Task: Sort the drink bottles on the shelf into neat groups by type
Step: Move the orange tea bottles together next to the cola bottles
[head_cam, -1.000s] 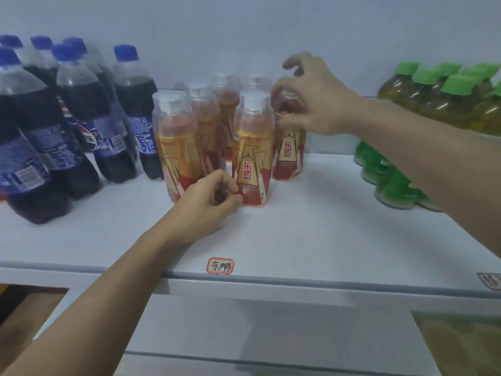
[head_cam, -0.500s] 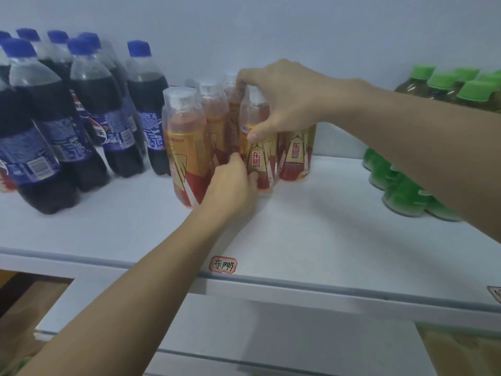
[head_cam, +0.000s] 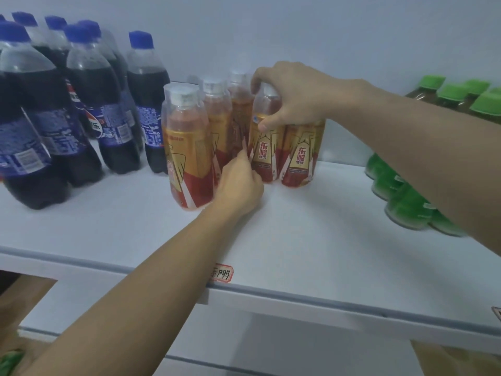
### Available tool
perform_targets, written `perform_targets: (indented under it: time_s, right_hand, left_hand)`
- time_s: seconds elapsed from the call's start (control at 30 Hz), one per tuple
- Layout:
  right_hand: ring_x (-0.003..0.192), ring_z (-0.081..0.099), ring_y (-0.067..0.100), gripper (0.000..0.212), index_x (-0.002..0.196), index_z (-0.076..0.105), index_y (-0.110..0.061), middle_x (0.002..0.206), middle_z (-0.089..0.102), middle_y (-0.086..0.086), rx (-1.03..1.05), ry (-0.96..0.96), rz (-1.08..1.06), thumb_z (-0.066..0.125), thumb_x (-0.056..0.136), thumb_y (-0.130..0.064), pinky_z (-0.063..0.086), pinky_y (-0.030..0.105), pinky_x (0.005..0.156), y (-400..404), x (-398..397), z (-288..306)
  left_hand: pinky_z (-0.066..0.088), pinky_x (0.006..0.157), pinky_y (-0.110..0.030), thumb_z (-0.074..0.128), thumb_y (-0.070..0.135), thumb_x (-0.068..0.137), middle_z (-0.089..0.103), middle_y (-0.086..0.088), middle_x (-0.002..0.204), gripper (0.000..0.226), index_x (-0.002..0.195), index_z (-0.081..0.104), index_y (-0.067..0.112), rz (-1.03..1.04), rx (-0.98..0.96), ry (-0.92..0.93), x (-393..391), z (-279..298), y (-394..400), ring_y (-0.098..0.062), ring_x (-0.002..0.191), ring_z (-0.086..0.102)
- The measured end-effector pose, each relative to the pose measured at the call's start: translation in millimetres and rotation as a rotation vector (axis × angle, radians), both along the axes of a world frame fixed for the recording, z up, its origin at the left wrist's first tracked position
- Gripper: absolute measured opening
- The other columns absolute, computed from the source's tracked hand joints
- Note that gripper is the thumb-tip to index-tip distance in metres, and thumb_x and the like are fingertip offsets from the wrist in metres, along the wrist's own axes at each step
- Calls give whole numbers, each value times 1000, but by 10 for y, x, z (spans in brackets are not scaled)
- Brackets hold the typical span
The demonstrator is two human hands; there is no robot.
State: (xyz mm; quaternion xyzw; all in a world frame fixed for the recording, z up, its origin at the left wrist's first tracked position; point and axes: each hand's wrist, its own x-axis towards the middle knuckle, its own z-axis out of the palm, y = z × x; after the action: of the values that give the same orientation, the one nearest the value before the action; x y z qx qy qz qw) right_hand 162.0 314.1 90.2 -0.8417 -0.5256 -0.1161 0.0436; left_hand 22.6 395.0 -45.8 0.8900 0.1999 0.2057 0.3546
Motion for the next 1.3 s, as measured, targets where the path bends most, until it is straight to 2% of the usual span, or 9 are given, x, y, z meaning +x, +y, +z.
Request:
perform_targets:
  time_s: [0.1,0.23,0.33,0.43,0.53,0.77,1.03,1.17,1.3]
  right_hand:
    - [126,42,32,68,137,46,-35,129,47,7,-117,-158,-64,65,81,-70,38,55,99,11,-47,72]
    - [130,41,32,52,139,45,-34,134,52,7,87,-133,35,42,97,-64,34,59,101,210,-350,216]
    - [125,48,29,59,145,34,-42,132,57,4,34,-10,122,50,92,-62,39,56,102,483,-549,212]
    - [107,55,29,70,142,41,-35,118,48,3,-84,73,132,70,83,-58,47,42,90,704,-608,79]
    - [101,54,28,66,129,50,-30,108,42,0,-38,57,128,79,75,-55,48,40,85,808,-574,13]
    - [97,52,25,65,122,52,-32,108,42,-2,-59,-2,93,88,70,-45,43,37,78,745,-362,81]
    - [101,52,26,64,116,54,-38,109,43,-4,-27,11,45,92,65,-41,46,39,79,692,-323,38]
    - [121,46,32,65,124,55,-35,124,51,4,-67,-206,-37,86,69,-51,37,52,92,621,-473,51]
    - [112,51,22,43,122,55,-28,122,56,2,304,-70,117,68,86,-48,40,42,91,590,-793,36]
  left_hand:
    - [52,99,-45,45,13,100,68,-10,123,34,132,56,10,-63,19,55,-46,48,90,-32,112,64]
    - [58,85,-37,50,24,94,75,1,101,30,117,68,16,-190,63,110,-216,121,203,-19,92,70]
    - [52,83,-26,48,27,85,72,8,100,43,123,69,19,-207,66,124,-363,105,251,-15,93,68]
    - [51,89,-27,52,15,89,69,4,108,45,133,64,15,-174,104,142,-447,45,352,-18,101,66]
    - [52,99,-32,53,11,93,70,0,118,43,135,63,13,-125,102,100,-514,-2,473,-18,107,64]
    - [51,89,-23,56,10,94,67,6,109,35,126,68,19,-190,148,13,-603,-139,577,-8,98,62]
    - [53,94,-27,55,13,101,69,6,111,28,123,70,23,-217,61,17,-626,-128,606,-9,103,63]
    - [52,102,-28,55,12,101,70,6,117,31,127,69,20,-247,25,54,-740,-34,596,-10,109,63]
    - [56,86,-27,59,22,94,72,12,103,22,110,73,28,-117,237,61,-1097,-6,729,-6,92,65]
